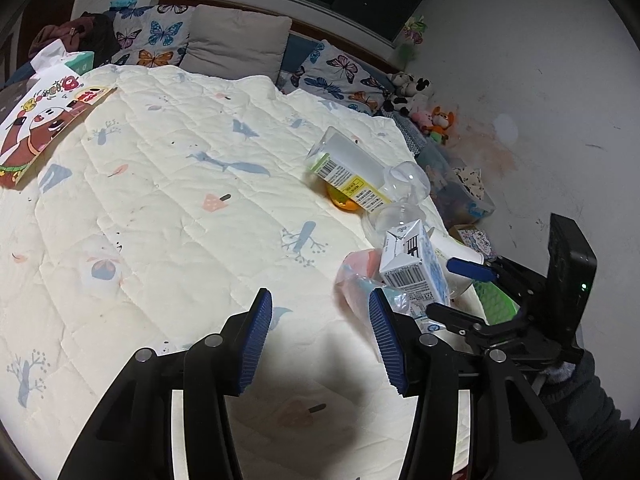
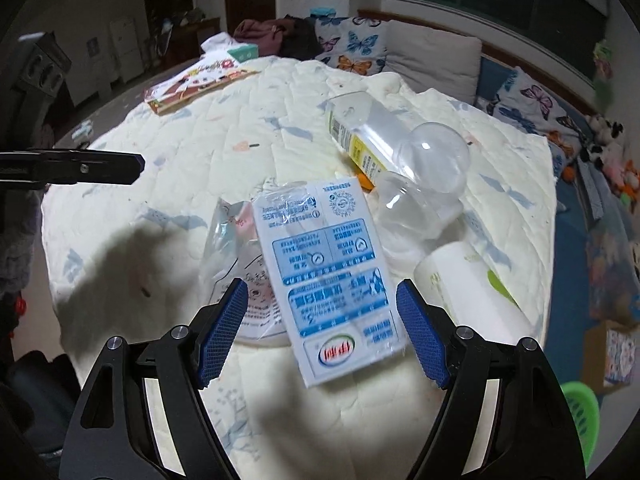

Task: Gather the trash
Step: 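Grasp the white-and-blue milk carton with the right tool while the left tool grasps the plastic bag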

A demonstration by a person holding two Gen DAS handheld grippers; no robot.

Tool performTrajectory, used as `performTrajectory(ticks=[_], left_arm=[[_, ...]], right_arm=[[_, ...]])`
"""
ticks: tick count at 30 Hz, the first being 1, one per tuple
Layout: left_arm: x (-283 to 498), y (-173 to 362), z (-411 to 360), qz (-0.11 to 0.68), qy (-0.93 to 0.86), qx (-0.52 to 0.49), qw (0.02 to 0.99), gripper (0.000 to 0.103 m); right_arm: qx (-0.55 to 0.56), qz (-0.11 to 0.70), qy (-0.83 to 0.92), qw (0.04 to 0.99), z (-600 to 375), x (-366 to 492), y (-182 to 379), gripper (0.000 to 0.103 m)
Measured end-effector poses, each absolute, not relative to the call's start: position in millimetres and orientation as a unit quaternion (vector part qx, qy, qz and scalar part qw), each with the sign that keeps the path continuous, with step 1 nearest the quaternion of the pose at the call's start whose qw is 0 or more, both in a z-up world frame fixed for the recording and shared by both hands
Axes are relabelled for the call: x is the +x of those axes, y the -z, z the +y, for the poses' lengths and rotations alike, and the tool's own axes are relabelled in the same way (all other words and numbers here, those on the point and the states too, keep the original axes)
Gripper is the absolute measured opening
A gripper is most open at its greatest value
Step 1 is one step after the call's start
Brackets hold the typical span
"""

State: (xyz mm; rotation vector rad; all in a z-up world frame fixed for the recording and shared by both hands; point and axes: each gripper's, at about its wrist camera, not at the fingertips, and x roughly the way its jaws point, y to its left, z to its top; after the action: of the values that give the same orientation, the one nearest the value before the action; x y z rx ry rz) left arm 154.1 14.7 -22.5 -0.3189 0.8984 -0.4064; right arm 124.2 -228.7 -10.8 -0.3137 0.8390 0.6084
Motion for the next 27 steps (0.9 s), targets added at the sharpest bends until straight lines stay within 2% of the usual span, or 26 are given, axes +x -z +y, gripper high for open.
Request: performTrajectory(ticks=[18, 27], left_arm=[[156.9, 40.6, 11.1, 0.449, 0.206, -0.167, 0.853, 0.051], [154.8, 40.0, -2.4, 0.451, 0.226, -0.167, 0.847, 0.057]], right_arm=[[-0.191, 0.407, -0.285, 0.847, -216.8, 153.3, 25.0, 0.076], [-0.158, 0.391, -0.273, 0.864, -223.1, 141.0, 11.5, 0.073]])
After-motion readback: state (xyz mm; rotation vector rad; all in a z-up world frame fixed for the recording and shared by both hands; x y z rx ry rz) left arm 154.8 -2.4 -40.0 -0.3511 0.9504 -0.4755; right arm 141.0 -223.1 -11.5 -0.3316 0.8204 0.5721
